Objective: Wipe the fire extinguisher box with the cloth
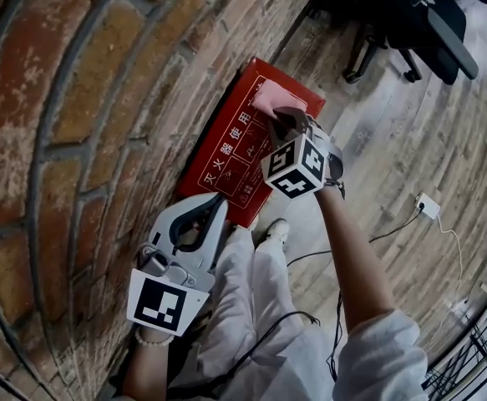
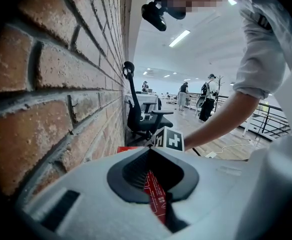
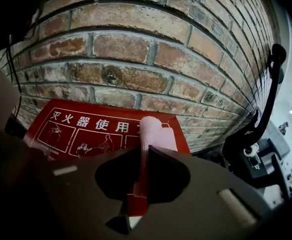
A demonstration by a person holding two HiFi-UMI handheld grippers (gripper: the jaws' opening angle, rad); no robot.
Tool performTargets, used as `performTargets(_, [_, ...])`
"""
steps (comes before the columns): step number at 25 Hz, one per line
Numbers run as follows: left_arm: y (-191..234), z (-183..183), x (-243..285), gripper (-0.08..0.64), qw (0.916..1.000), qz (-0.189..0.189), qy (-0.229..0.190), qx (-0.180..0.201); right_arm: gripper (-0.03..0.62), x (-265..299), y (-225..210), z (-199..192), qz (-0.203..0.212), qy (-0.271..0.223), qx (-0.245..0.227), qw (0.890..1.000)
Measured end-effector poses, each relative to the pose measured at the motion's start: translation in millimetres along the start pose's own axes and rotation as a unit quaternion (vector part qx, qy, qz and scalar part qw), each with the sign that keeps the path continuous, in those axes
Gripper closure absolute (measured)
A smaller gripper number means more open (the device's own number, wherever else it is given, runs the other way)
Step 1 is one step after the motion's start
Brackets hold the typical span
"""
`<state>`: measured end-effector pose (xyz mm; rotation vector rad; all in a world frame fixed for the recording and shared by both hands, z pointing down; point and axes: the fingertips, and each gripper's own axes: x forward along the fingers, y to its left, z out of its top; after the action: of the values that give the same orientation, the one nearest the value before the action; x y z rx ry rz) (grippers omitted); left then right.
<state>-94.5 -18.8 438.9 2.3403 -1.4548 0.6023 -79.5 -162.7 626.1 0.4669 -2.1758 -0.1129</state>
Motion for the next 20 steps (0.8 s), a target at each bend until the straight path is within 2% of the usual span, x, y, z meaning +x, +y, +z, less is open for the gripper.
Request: performTargets(20, [2.2,-1.1,-7.6,0.563,1.0,-0.002,0.001,0.005,0.566,-27.1,109.0,13.2,0.078,-0.047,0.031,0.995])
